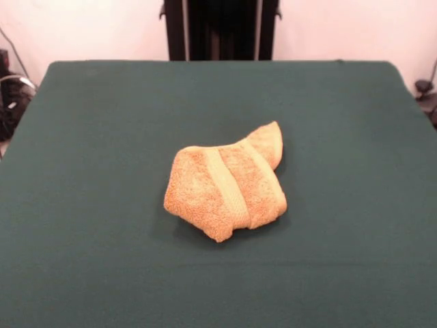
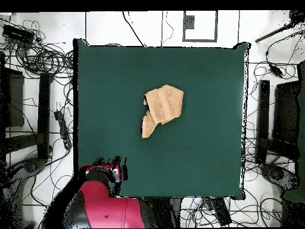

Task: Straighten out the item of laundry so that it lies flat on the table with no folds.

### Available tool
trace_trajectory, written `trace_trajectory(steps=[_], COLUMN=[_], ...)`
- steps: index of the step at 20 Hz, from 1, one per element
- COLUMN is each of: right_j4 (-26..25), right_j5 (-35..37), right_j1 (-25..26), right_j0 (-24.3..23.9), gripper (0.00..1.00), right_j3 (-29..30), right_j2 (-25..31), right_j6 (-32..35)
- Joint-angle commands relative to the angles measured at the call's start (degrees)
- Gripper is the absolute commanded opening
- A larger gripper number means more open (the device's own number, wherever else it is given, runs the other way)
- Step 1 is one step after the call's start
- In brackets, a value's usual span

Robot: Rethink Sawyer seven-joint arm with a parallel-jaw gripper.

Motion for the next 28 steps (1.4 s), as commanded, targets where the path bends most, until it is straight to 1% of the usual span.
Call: trace_trajectory(steps=[1, 3, 7, 12, 13, 14, 16, 17, 18, 20, 22, 26, 28], right_j4=[-1.30, -1.70, -1.19, 0.57, 0.70, 0.44, -1.53, -1.53, -1.35, -3.00, -3.55, -6.89, -8.64], right_j5=[33.26, 32.43, 28.72, 29.51, 30.59, 32.60, 36.55, 36.38, 34.56, 31.56, 26.80, 21.25, 21.63], right_j1=[5.15, 4.96, 4.69, 4.53, 4.57, 4.52, 5.49, 6.74, 7.96, 10.41, 11.51, 12.65, 13.61], right_j0=[2.34, 2.36, 2.95, 2.74, 2.46, 1.82, 0.24, -0.01, -0.25, -0.23, 0.45, 2.56, 3.47], gripper=[1.00, 1.00, 1.00, 1.00, 1.00, 1.00, 1.00, 1.00, 1.00, 1.00, 1.00, 1.00, 1.00], right_j3=[-9.58, -9.62, -7.88, -7.34, -7.58, -8.12, -10.29, -11.36, -12.03, -13.81, -13.58, -13.22, -13.95], right_j2=[-2.94, -3.25, -3.68, -3.95, -3.69, -2.82, 0.13, 1.28, 2.50, 4.33, 4.65, 3.53, 2.90], right_j6=[14.75, 14.17, 16.14, 17.32, 16.50, 13.87, 6.04, 5.13, 4.24, 1.89, 2.57, 4.54, 4.93])
